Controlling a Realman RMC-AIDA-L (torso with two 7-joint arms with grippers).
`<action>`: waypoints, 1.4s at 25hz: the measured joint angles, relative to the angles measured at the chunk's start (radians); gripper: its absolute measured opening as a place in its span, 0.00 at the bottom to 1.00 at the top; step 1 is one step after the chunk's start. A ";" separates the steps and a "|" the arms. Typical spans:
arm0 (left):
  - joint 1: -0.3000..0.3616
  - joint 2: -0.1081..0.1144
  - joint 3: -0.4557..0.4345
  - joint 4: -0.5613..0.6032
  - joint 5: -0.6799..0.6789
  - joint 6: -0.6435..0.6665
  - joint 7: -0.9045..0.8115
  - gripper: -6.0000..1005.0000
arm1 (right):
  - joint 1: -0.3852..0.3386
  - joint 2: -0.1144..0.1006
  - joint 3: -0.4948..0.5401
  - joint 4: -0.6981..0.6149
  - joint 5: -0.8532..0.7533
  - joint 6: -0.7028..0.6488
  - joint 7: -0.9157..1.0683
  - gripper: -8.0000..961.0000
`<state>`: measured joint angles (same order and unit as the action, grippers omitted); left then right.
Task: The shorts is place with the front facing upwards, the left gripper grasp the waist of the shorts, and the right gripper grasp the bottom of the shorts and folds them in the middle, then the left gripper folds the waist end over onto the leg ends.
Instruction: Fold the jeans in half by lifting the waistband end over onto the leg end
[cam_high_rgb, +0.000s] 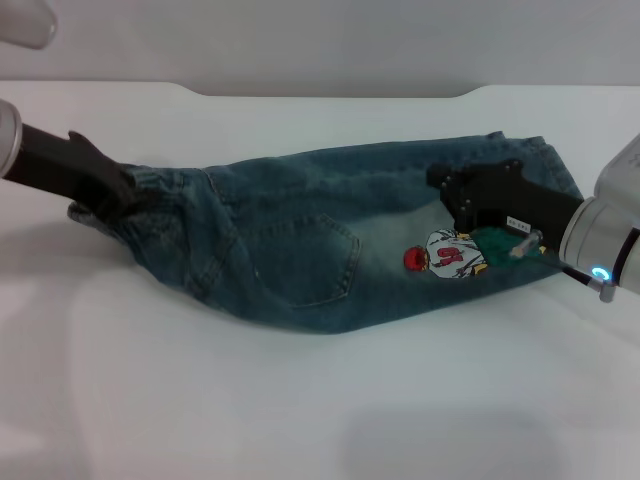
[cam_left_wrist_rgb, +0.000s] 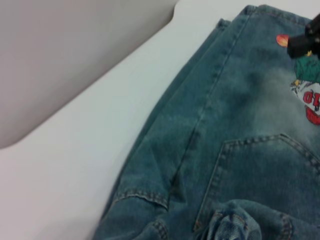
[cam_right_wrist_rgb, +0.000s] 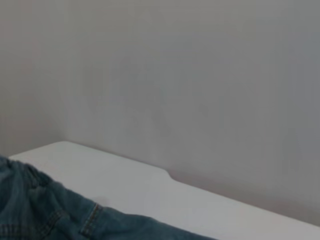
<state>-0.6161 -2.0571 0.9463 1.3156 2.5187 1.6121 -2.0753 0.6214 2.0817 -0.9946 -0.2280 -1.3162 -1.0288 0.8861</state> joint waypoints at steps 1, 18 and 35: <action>0.000 0.000 0.000 0.012 0.000 0.003 -0.002 0.06 | 0.002 0.000 -0.002 0.003 0.000 0.001 0.000 0.01; -0.055 0.007 -0.010 0.054 0.011 -0.123 -0.001 0.06 | 0.000 0.000 -0.033 0.004 0.000 -0.006 0.026 0.01; -0.050 0.000 0.092 0.086 -0.036 -0.146 0.015 0.06 | 0.043 0.005 -0.075 0.008 0.008 0.001 0.053 0.01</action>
<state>-0.6661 -2.0571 1.0385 1.4013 2.4827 1.4664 -2.0602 0.6644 2.0868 -1.0699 -0.2197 -1.3080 -1.0282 0.9387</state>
